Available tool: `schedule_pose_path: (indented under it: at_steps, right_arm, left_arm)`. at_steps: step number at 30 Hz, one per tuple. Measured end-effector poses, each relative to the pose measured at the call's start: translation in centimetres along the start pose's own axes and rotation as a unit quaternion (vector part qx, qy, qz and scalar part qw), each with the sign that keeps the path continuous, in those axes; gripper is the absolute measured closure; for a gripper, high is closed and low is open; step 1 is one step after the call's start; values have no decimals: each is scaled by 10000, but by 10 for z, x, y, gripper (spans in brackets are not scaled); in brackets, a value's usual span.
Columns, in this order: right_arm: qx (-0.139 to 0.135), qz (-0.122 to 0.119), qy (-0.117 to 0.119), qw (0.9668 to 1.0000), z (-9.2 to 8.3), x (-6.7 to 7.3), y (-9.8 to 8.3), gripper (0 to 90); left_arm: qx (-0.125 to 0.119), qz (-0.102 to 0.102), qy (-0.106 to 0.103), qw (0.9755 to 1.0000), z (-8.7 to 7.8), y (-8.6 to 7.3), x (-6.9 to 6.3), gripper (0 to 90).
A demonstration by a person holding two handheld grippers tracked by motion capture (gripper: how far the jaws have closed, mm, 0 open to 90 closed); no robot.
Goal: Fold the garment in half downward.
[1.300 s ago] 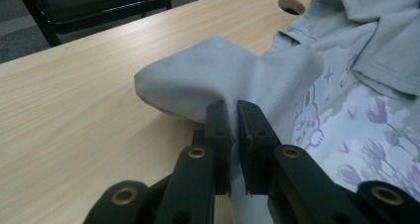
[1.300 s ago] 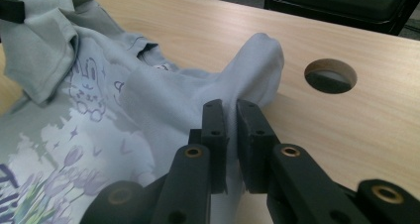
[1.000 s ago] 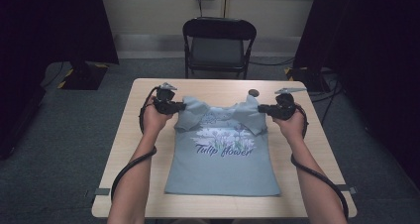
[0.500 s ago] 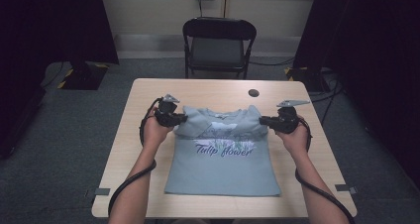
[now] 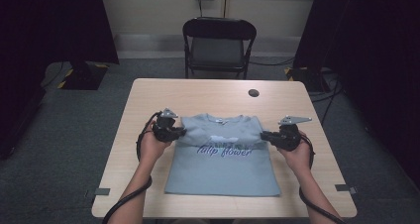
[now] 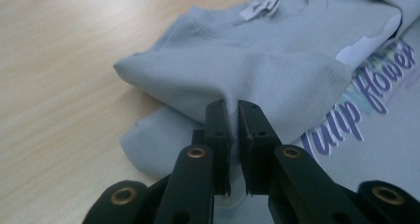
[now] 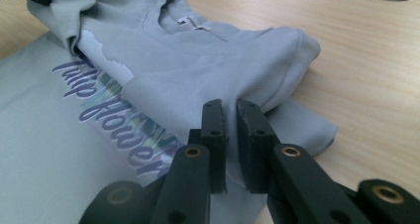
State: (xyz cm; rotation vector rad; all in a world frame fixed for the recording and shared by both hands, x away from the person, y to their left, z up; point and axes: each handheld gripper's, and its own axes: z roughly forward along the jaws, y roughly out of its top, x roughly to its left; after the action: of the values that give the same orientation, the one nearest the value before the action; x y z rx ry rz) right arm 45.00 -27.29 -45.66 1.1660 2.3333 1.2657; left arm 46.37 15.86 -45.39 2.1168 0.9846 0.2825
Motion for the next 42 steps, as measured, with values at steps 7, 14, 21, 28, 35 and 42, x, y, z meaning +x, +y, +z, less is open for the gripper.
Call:
schedule_pose_path:
  at_steps: [7,14,21,28,35,42]
  right_arm:
    - [22,57,37,10000,-3,5,-19,827]
    - [11,76,25,10000,-4,7,-34,821]
    - [119,-69,-89,9999,-1,11,-45,811]
    - [144,-254,-197,9994,2,15,-50,757]
    - [154,-532,-281,9981,5,23,-52,600]
    - [0,-591,-130,9982,7,28,-51,306]
  left_arm:
    - [77,43,-79,9999,2,-17,-10,839]
    - [196,200,-32,9996,6,-27,-17,835]
    - [304,337,27,9990,8,-32,-22,835]
    - [235,438,85,9987,8,-38,-25,831]
    - [-2,384,147,9992,7,-46,-26,715]
    - [-343,321,-119,9988,8,-53,-27,332]
